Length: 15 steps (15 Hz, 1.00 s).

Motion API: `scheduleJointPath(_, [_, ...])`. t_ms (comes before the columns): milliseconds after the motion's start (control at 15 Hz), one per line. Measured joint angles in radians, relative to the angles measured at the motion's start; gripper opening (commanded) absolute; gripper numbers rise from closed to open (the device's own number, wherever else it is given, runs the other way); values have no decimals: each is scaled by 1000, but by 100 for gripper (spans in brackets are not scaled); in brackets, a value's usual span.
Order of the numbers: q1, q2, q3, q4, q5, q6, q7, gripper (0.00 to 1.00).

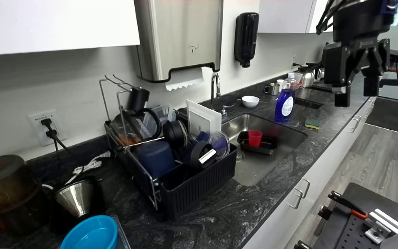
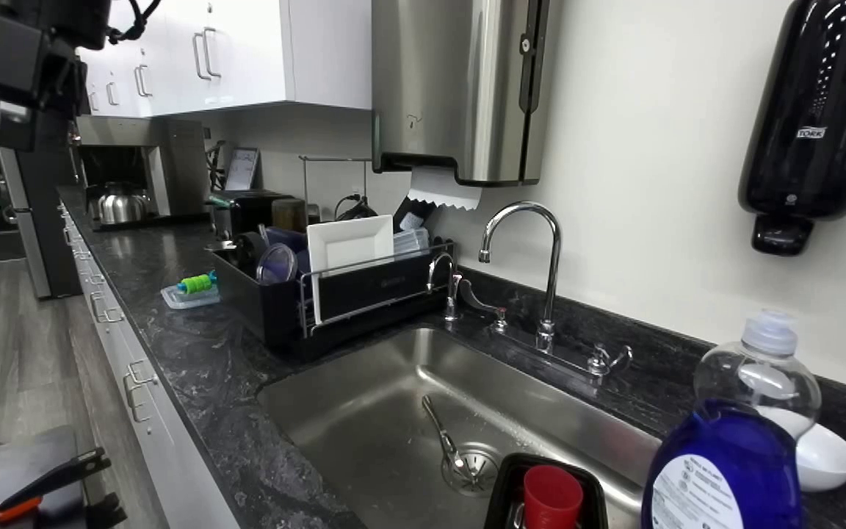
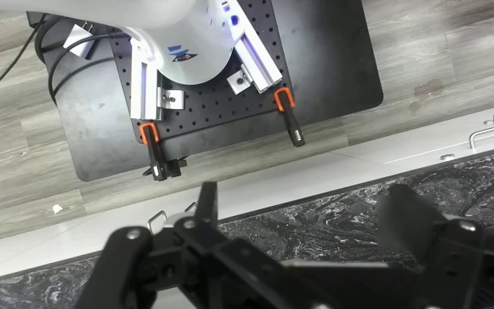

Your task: Pick up the red cup from the sink and put it in the dish rack.

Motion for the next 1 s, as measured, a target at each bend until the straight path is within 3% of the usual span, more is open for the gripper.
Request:
scheduleJointPath(467, [-5, 7, -7, -16, -6, 27, -25, 100])
scheduleJointPath(1000, [-40, 156, -136, -130, -126, 330, -254, 100])
